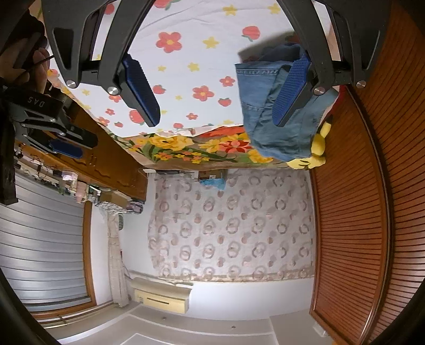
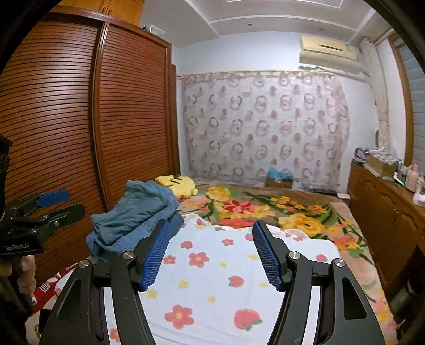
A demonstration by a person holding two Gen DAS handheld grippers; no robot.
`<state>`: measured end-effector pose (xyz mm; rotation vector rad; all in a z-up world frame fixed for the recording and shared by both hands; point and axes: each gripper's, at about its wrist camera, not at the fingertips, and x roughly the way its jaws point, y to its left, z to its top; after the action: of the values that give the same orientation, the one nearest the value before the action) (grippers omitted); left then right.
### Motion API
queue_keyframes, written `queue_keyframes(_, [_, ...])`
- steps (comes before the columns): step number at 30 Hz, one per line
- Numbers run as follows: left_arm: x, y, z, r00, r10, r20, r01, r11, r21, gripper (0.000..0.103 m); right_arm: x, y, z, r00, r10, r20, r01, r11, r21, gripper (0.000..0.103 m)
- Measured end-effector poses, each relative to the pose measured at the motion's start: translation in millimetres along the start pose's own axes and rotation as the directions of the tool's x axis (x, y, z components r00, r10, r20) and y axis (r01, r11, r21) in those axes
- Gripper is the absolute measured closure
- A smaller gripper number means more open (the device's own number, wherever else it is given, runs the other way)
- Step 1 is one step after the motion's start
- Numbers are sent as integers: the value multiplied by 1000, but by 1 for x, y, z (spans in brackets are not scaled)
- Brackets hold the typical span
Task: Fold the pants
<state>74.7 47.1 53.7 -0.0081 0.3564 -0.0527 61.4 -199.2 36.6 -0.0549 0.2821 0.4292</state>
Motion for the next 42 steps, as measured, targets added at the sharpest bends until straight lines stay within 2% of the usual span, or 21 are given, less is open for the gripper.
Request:
queue_keyframes(11, [-17,-35,-1,999,-48,10,48,999,25,16,-42,12,-3,995,-101,28,100,994,43,36])
queue_keyframes(20, [-16,-48,-11,998,-68,-16,68,997,19,16,-49,22,-8,987,-158,0,158,986,60,36])
queue_keyframes(28, [-12,-51,-20,997,-61,-44,62,998,13,16,-43,22,-8,986,-167,-19,168,983,75,36])
queue_keyframes(42, [-13,-49,-23,997,-56,-48,57,998,8,16,-42,19,-8,985,-169,-20,170,982,81,36])
